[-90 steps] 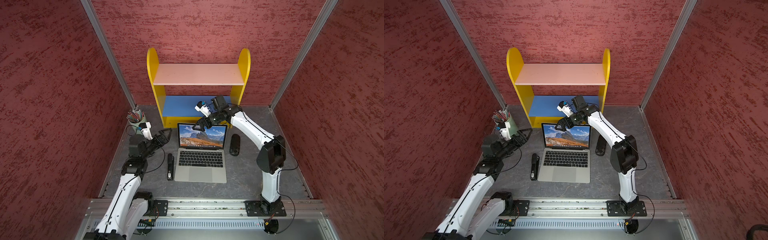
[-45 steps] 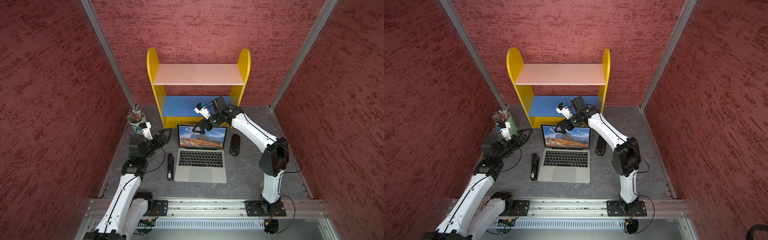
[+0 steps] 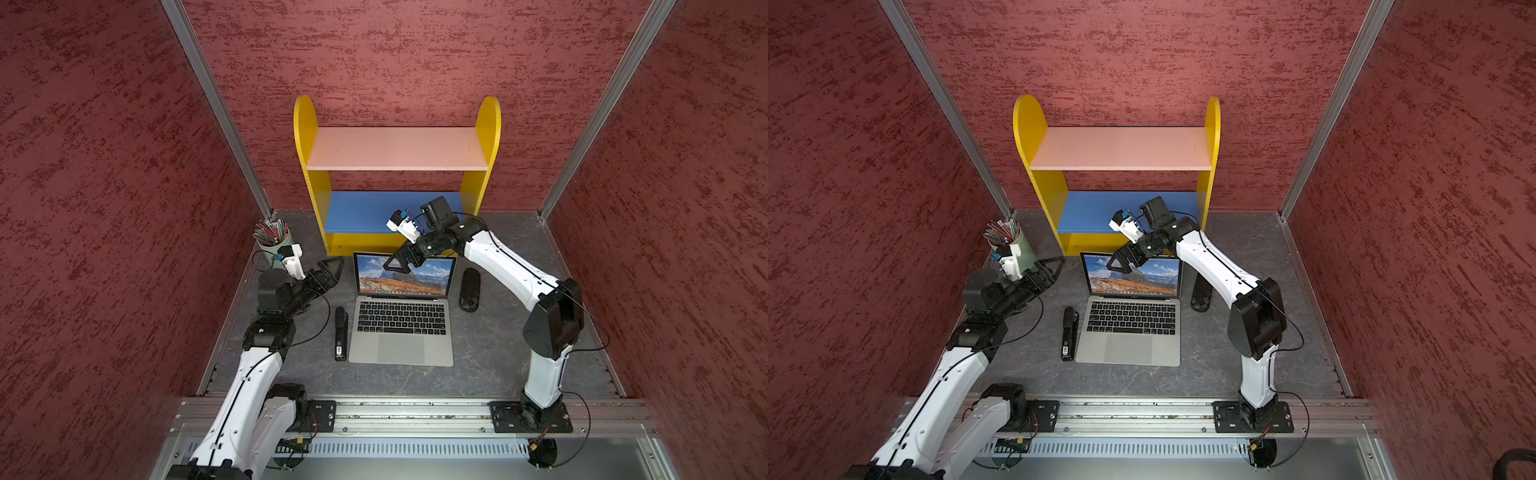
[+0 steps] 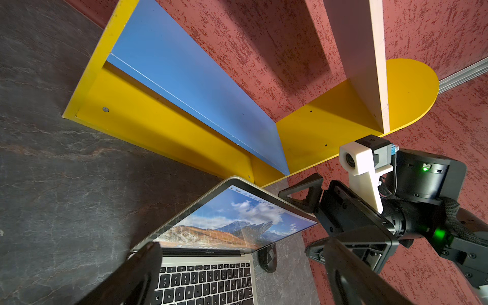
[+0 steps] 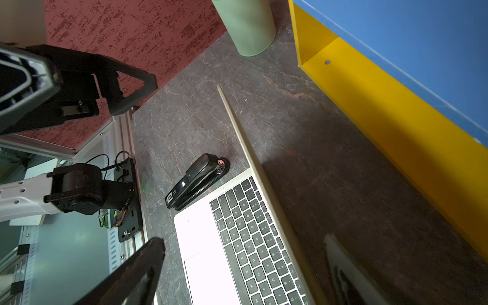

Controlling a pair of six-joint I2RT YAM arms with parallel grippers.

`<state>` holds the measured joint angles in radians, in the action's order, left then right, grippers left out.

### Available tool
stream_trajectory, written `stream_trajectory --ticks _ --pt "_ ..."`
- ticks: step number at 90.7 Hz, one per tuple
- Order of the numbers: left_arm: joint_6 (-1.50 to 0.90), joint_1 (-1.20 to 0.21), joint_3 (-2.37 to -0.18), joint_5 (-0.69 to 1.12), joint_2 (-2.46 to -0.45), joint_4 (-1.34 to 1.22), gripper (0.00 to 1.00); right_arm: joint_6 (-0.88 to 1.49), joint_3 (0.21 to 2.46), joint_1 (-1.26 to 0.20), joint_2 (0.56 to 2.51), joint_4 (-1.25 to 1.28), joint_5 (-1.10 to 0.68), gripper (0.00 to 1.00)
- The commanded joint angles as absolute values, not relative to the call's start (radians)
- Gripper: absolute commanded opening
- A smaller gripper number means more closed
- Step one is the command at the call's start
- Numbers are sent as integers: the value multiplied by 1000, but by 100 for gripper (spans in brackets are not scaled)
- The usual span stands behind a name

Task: Close the laptop lid and set it aside
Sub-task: Close the lid of the laptop.

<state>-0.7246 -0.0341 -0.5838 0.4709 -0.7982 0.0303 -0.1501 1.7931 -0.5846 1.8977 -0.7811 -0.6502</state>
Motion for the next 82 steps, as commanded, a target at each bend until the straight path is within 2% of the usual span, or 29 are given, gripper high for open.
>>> stream_trajectory --ticks 1,82 --pt "-703 -40 -597 470 -790 25 100 -142 1762 -624 1866 -825 -691 98" --pt "-709 -45 -590 465 -789 17 100 -115 1584 -674 1754 -761 -634 98"
